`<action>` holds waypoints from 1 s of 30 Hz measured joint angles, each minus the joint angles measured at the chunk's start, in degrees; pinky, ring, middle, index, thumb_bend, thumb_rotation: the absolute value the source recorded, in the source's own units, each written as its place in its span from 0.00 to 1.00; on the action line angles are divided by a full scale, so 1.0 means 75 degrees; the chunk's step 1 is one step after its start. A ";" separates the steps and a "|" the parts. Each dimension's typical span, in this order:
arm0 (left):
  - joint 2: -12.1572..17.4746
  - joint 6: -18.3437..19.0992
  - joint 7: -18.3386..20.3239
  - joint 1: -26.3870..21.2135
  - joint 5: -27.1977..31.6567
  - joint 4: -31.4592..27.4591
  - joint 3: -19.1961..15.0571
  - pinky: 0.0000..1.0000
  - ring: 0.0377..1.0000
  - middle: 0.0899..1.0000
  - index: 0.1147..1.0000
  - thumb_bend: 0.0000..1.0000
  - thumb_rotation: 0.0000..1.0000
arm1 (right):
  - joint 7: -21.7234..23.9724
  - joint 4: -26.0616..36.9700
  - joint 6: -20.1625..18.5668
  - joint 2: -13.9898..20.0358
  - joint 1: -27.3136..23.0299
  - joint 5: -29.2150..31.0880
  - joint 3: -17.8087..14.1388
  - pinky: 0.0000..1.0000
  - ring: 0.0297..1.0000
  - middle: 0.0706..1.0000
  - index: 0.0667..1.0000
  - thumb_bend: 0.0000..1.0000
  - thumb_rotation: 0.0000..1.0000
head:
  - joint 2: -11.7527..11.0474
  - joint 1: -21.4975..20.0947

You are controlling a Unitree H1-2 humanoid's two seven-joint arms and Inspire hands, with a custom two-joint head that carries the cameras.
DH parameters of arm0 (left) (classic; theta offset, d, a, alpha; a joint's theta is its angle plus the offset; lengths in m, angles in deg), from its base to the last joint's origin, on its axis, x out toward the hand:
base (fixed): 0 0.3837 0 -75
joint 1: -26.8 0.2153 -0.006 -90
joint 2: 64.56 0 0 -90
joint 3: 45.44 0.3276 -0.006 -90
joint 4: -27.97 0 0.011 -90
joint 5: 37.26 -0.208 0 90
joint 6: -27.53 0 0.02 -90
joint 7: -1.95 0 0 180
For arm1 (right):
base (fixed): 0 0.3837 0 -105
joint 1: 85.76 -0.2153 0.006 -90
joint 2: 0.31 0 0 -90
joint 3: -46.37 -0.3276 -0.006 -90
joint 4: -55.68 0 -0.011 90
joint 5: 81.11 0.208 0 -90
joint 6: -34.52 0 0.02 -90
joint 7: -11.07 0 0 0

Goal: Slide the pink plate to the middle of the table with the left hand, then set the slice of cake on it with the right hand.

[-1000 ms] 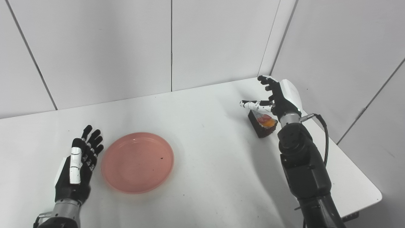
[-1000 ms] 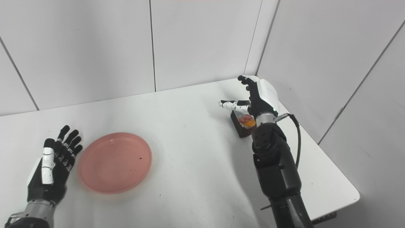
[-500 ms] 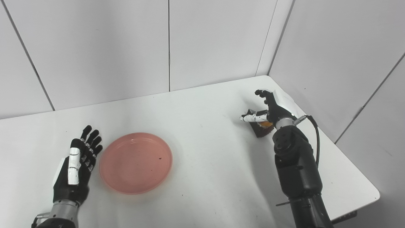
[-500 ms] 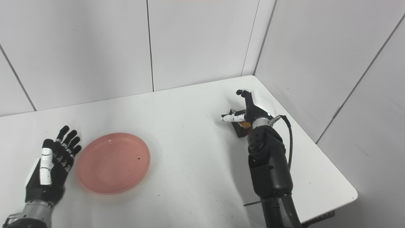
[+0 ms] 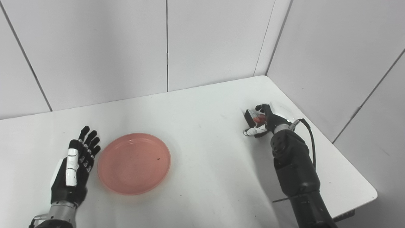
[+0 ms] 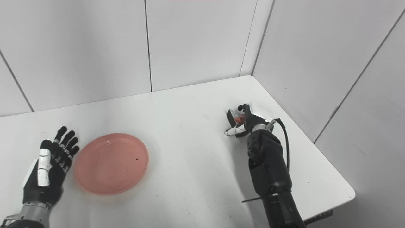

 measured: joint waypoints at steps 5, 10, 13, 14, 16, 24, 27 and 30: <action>0.0003 0.0047 0.0014 0.0008 -0.0003 -0.0061 0.0008 0.97 0.98 0.97 0.95 0.66 1.00 | -0.0070 -0.0185 0.0001 0.0079 -0.0123 -0.0170 0.0021 0.16 0.20 0.43 0.66 0.56 0.00 | 0.0035 0.0023; 0.0014 0.0114 0.0008 0.0076 -0.0006 -0.0192 0.0004 0.98 0.98 0.96 0.95 0.65 1.00 | -0.0155 -0.0146 0.0001 0.0014 -0.0074 -0.0092 -0.0156 0.18 0.23 0.43 0.60 0.56 0.00 | 0.0058 0.0047; 0.0019 0.0114 0.0008 0.0077 -0.0013 -0.0191 0.0011 0.98 0.98 0.97 0.96 0.66 1.00 | -0.0509 -0.0168 0.0000 -0.0117 -0.0074 0.0090 -0.0281 0.15 0.22 0.43 0.47 0.54 0.00 | 0.0082 0.0059; 0.0019 0.0116 0.0008 0.0077 -0.0013 -0.0193 0.0010 0.98 0.98 0.97 0.96 0.66 1.00 | -0.0746 -0.0173 0.0000 -0.0156 -0.0072 0.0198 -0.0288 0.16 0.22 0.43 0.47 0.54 0.00 | 0.0082 0.0059; 0.0017 0.0123 0.0007 0.0077 -0.0013 -0.0195 0.0009 0.98 0.98 0.97 0.95 0.66 1.00 | -0.1127 -0.0152 0.0000 -0.0208 -0.0073 0.0383 -0.0296 0.18 0.25 0.43 0.45 0.53 0.00 | 0.0082 0.0094; -0.0011 0.0148 -0.0026 0.0132 -0.0051 -0.0284 0.0082 0.99 0.99 0.97 0.97 0.70 1.00 | -0.2271 0.0190 0.0000 -0.0283 -0.0046 0.1072 -0.0208 0.19 0.24 0.37 0.46 0.52 0.00 | 0.0129 0.0959; -0.0035 0.0163 -0.0043 0.0189 -0.0190 -0.0351 0.0164 1.00 0.99 0.98 0.98 0.71 1.00 | -0.2590 0.0479 0.0003 -0.0351 -0.0021 0.1525 -0.0159 0.18 0.22 0.36 0.45 0.52 0.00 | 0.0129 0.1031; -0.0103 0.0206 -0.0151 0.0296 -0.0382 -0.0514 0.0366 1.00 1.00 0.99 0.99 0.70 1.00 | -0.2816 0.0641 0.0137 -0.0341 -0.0009 0.2118 -0.0062 0.16 0.20 0.36 0.44 0.52 0.00 | 0.0164 0.2168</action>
